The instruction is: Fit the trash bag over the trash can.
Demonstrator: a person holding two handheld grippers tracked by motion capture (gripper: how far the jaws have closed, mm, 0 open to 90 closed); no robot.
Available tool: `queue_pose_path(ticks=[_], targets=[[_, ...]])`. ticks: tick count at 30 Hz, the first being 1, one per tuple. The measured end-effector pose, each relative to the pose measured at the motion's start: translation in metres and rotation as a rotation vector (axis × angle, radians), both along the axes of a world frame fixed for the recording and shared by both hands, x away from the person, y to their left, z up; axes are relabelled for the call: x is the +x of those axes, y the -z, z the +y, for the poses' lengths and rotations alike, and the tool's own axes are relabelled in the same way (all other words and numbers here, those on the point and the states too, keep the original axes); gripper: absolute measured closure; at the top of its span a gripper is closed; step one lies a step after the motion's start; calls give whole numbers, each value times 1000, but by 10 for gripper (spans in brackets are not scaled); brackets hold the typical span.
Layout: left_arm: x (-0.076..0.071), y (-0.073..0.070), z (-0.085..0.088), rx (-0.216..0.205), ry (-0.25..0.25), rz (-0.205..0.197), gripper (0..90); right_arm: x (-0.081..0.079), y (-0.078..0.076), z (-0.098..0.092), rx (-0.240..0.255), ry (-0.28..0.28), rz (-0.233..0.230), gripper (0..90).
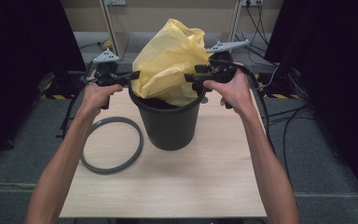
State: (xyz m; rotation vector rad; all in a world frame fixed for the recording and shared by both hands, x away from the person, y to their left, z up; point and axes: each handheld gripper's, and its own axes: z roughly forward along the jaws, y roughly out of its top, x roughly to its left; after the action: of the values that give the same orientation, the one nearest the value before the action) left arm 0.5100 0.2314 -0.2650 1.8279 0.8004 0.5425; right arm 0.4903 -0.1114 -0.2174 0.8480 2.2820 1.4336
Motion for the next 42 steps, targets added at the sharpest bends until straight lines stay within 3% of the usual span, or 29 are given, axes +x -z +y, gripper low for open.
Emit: queue_pose_path(ticks=[1,2,5,8,12,15,16,19,24,26,28,30,32,33,34,37,38,40,42], targets=[[0,0,0,0,0,0,877,0,0,0,0,0,0,449],[-1,-1,-2,4,6,-3,876,-3,-12,-3,26,17,-23,441],[-3,-3,-6,8,13,-10,876,-3,-24,1,46,6,-41,456],[-4,-5,-7,10,14,-14,875,-3,-22,11,20,-11,-35,476],[-4,-6,-6,0,11,-16,873,0,11,44,-108,-78,24,536],[-5,-6,-6,11,14,-17,871,4,24,54,-149,-88,51,552],[-6,-6,-5,11,14,-20,870,7,33,59,-191,-85,61,563],[-7,-6,-5,17,16,-23,869,9,37,59,-208,-86,68,562],[-6,-3,-4,9,13,-15,868,-1,25,45,-153,-91,42,561],[-5,-2,-3,5,11,-14,868,-15,17,33,-123,-112,24,561],[-6,0,-4,0,13,-10,868,-18,17,31,-132,-114,19,562],[-7,2,-7,7,19,-6,866,-22,24,34,-210,-104,9,566],[-8,4,-9,8,27,-2,866,-22,27,37,-234,-97,5,574],[-10,5,-11,19,36,0,864,-18,34,44,-301,-64,-14,575],[-10,5,-11,19,36,0,863,-15,38,47,-337,-47,-24,575],[-12,7,-11,21,46,0,861,-10,44,50,-381,-31,-31,569],[-15,9,-11,25,54,2,860,-10,45,48,-321,-33,-10,560],[-16,10,-10,26,56,2,860,-13,40,41,-250,-37,-16,535],[-17,12,-10,31,58,5,859,-16,35,36,-221,-23,-35,512]])
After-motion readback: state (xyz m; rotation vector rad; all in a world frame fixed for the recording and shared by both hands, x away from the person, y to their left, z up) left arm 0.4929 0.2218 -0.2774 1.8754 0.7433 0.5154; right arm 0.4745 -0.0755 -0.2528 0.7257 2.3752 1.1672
